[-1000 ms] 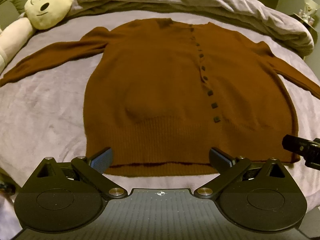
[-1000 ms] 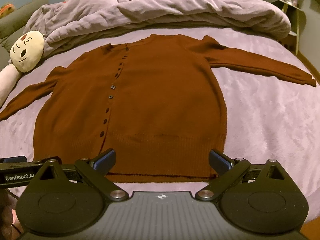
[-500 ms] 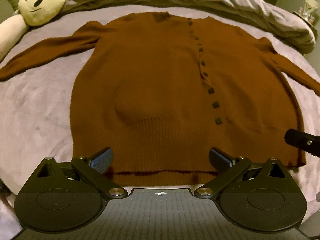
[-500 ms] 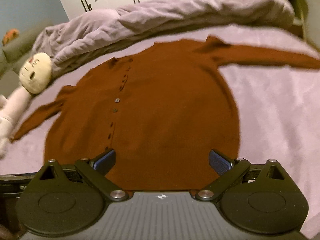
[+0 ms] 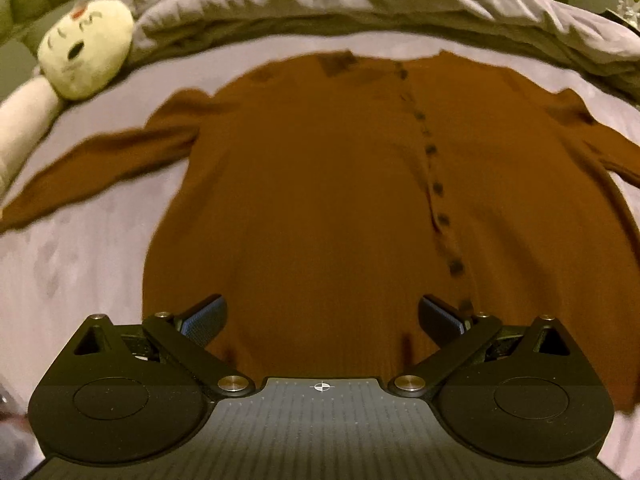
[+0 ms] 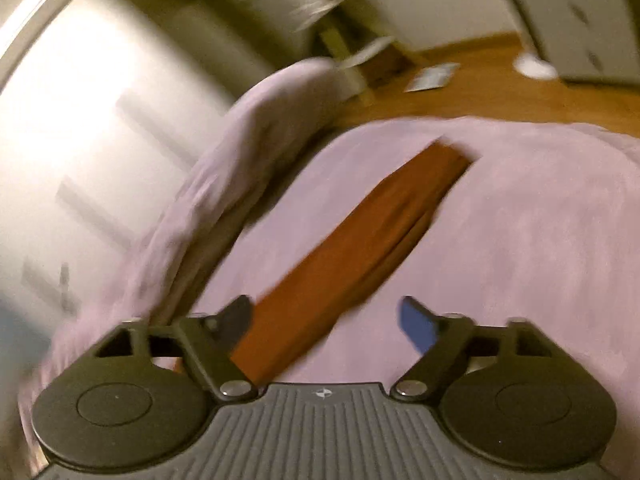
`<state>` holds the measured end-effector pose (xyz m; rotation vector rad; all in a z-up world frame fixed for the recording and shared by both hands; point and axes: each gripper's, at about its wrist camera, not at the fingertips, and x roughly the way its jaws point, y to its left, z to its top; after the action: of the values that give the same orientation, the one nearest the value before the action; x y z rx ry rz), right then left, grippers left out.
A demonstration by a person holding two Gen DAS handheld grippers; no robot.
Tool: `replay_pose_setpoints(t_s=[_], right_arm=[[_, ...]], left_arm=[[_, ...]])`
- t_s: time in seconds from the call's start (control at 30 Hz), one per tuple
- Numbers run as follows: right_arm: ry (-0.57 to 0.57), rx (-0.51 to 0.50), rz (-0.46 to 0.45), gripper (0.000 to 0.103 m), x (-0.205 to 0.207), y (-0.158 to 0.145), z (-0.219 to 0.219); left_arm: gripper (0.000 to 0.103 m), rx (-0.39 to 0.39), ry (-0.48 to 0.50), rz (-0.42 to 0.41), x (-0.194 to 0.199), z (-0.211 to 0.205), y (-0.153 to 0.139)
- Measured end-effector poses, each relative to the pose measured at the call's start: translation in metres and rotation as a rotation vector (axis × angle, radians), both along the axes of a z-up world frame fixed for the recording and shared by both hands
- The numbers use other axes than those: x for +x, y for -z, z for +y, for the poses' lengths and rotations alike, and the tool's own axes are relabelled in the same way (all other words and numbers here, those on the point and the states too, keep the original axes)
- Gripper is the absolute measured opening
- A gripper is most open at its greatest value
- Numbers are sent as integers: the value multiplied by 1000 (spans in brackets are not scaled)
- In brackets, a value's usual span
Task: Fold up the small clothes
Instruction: 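Grasp the cardigan sleeve cuff with the right gripper and fold it across the body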
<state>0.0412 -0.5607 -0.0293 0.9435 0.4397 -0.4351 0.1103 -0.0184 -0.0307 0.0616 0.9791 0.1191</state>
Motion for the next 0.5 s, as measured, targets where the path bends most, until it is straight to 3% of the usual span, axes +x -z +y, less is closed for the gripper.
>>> replay_pose_setpoints(t_s=[0.03,0.1,0.2,0.4,0.47,0.5], right_arm=[[36,19,15,57,5,5,-17],[94,37,55,43,16,15,-44],[175,86,112,38,30,34,-71],[232,161,58,38,50,57,-92],[210,146,58,33,60,58,-94],[192,118,78,22,67,58,-93]], left_arm=[[103,9,-6,-5,7,-1,0],[103,5,-23,-8,19,-3,2],[103,-3,-38,-4,31,-6,8],[103,57,-42,71,40,-10,30],[103,61,-29,60,38,-9,33],[103,56,-24,53,37,-8,34]])
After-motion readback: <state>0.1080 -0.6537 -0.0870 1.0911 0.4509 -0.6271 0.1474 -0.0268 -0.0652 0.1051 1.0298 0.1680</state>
